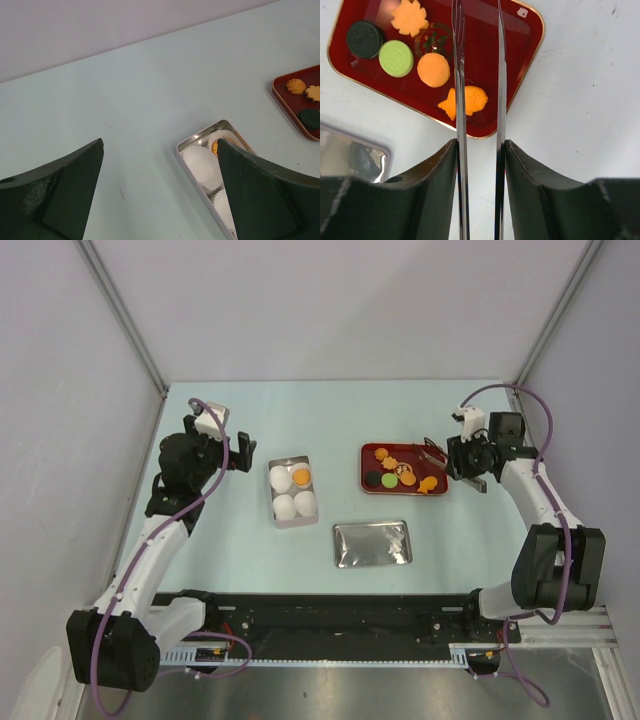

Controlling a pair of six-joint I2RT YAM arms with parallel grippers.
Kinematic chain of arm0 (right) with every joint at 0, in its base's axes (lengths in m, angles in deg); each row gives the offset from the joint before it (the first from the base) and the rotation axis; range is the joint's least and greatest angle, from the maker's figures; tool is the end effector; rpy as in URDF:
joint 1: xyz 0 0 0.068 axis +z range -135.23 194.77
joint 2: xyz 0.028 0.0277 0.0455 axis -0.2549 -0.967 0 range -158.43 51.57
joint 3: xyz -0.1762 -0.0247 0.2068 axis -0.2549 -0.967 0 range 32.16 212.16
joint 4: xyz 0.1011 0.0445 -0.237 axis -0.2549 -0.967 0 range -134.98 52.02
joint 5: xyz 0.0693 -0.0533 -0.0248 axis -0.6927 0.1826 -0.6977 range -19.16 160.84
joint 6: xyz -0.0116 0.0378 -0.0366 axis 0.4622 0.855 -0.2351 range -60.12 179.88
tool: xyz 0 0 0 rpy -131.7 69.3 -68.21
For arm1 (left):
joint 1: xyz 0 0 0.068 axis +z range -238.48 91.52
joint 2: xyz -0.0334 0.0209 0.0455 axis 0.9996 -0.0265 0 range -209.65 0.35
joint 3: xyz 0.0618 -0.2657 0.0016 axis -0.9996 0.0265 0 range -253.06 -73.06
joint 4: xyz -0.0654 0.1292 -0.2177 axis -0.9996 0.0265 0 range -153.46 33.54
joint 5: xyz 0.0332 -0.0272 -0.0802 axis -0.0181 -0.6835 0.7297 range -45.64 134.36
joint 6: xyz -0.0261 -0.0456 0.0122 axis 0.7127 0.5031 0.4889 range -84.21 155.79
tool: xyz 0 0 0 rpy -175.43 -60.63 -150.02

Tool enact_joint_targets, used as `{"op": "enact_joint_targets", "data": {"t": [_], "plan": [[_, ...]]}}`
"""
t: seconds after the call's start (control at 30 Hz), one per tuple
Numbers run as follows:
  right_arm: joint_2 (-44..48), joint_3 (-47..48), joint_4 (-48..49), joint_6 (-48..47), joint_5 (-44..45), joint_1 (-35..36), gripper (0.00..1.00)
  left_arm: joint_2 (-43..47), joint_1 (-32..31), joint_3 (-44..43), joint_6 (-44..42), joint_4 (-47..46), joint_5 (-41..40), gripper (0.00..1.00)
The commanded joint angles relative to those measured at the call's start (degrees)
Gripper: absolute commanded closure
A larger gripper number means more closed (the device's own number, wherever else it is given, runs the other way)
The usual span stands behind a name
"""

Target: Pack the cookies

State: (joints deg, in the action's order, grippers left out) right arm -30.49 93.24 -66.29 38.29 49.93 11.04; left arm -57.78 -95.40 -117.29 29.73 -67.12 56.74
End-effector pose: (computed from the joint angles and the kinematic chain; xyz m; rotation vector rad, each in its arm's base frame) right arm 0.3039 -0.0070 0.2620 -0.5269 2.3107 0.2334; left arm 0.2373 -0.0364 0.3177 0.3539 1.7132 -0.1999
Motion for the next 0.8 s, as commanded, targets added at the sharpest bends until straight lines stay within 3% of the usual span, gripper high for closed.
{"op": "enact_joint_targets", "data": {"t": [0.0,0.77], "plan": [[-0.29,-1.14,4.23,-2.23,-1.77,-1.28,0.55,0.47,-0.29,-0.16,-0.26,-1.09,1.33,0.0],[-9.78,-4.57,10.91,-4.61,3.06,-2.6,0.54,-0.05,-0.29,-0.07,-0.61,-1.0,1.5,0.0]]}}
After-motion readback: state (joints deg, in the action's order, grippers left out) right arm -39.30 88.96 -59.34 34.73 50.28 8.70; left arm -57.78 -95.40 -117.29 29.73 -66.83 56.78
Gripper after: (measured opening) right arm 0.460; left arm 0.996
